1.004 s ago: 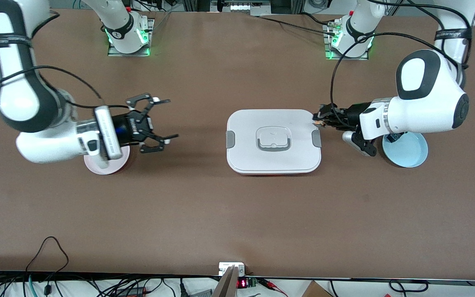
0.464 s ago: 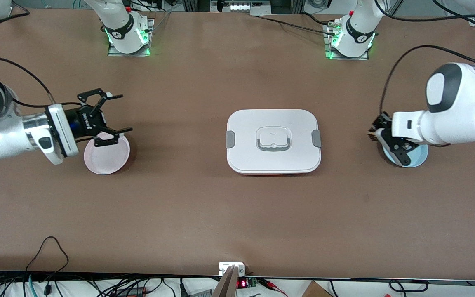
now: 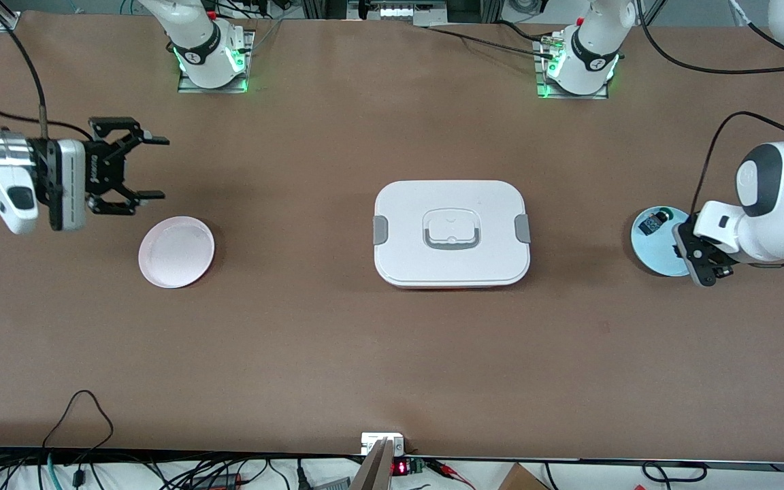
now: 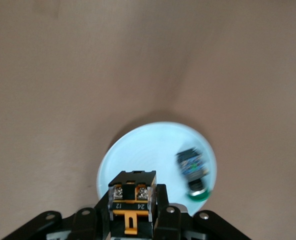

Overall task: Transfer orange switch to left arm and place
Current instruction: 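Lower the switch onto the blue plate and open the left gripper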

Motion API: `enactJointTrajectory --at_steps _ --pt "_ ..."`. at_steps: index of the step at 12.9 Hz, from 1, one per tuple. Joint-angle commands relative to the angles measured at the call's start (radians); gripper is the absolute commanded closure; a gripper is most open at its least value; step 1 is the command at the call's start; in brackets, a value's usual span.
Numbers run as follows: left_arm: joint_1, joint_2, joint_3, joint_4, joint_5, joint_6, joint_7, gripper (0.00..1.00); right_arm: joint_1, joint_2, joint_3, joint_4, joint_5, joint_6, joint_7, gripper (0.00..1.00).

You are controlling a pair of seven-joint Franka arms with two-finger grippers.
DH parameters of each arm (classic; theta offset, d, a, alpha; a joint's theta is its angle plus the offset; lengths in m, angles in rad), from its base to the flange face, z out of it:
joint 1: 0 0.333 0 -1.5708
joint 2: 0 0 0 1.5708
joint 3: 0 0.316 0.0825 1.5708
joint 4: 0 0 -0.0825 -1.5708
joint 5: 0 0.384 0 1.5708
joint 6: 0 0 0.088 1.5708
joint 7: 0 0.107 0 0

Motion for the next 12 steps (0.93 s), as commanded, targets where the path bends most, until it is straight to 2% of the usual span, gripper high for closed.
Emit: enactJointTrajectory --at_steps 1,2,4,6,8,11,12 --pt "0.061 -0.012 -0.014 -0.121 0.027 0.161 0.158 0.84 0.117 -0.084 -0.093 -0.017 -0.108 0.021 0.171 0.00" --pt "0.073 -0.012 -0.014 -0.153 0.027 0.213 0.190 0.84 0.157 -0.102 -0.124 -0.017 -0.145 0.033 0.235 0.00" --pt "0.081 0.008 -0.012 -0.193 0.027 0.288 0.232 0.84 0.189 -0.134 -0.128 -0.017 -0.188 0.038 0.349 0.00" --pt "0.098 0.045 -0.014 -0.195 0.027 0.329 0.265 0.84 0.257 -0.166 -0.129 -0.016 -0.321 0.047 0.406 0.00" --pt "0.112 0.062 -0.014 -0.202 0.027 0.335 0.267 0.84 0.269 -0.176 -0.129 -0.016 -0.393 0.099 0.406 0.00" --pt "0.132 0.083 -0.015 -0.228 0.027 0.388 0.267 0.82 0.271 -0.170 -0.138 -0.039 -0.421 0.207 0.412 0.00" --pt "0.132 0.085 -0.015 -0.230 0.027 0.392 0.266 0.76 0.273 -0.168 -0.154 -0.052 -0.421 0.261 0.405 0.00"
